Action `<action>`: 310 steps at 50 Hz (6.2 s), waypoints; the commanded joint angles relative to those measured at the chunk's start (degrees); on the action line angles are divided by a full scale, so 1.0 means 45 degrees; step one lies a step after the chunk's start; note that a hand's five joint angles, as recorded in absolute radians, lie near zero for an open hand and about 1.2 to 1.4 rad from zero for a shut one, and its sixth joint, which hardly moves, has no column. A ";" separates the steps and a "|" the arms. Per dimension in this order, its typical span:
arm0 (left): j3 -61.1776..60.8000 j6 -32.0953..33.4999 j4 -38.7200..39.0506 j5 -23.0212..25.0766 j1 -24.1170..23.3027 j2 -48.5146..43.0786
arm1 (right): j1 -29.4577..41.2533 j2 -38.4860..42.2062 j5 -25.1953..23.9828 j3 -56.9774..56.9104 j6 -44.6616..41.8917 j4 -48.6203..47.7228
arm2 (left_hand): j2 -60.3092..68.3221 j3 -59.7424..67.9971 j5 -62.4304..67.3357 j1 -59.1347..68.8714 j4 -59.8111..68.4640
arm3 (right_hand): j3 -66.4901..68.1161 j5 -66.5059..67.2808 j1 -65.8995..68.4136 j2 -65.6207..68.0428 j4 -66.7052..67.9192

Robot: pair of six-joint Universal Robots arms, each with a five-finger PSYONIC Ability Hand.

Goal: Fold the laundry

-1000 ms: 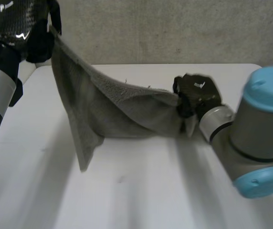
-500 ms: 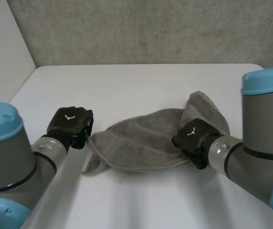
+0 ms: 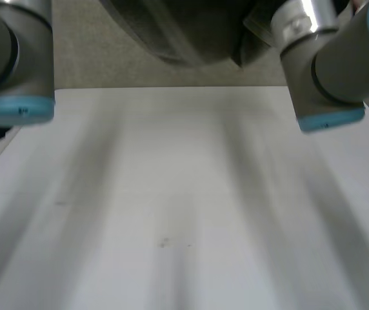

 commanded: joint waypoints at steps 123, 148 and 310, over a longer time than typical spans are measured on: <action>-0.9488 0.0145 -0.0109 0.1565 0.1209 0.2968 | -0.2985 -0.1725 0.0346 0.6888 0.7580 0.7485 | 0.2274 0.2287 0.2346 0.2775 0.2268 | -0.9886 -0.9562 -0.7208 -0.9825 -1.0004; -0.9234 0.0164 0.0731 0.1526 0.2732 0.1699 | -0.3161 -0.3249 0.0151 1.3255 0.5686 0.4477 | 0.2274 0.2287 0.2346 0.2775 0.2268 | -0.4391 -0.4067 -0.1713 -0.4330 -0.4509; 0.2946 0.2692 -0.2557 0.1219 0.2127 -0.1624 | -0.3805 -0.0436 0.1850 -0.1354 0.1389 0.2309 | 0.2274 0.2287 0.2346 0.2775 0.2268 | 0.2698 0.3022 0.5376 0.2759 0.2580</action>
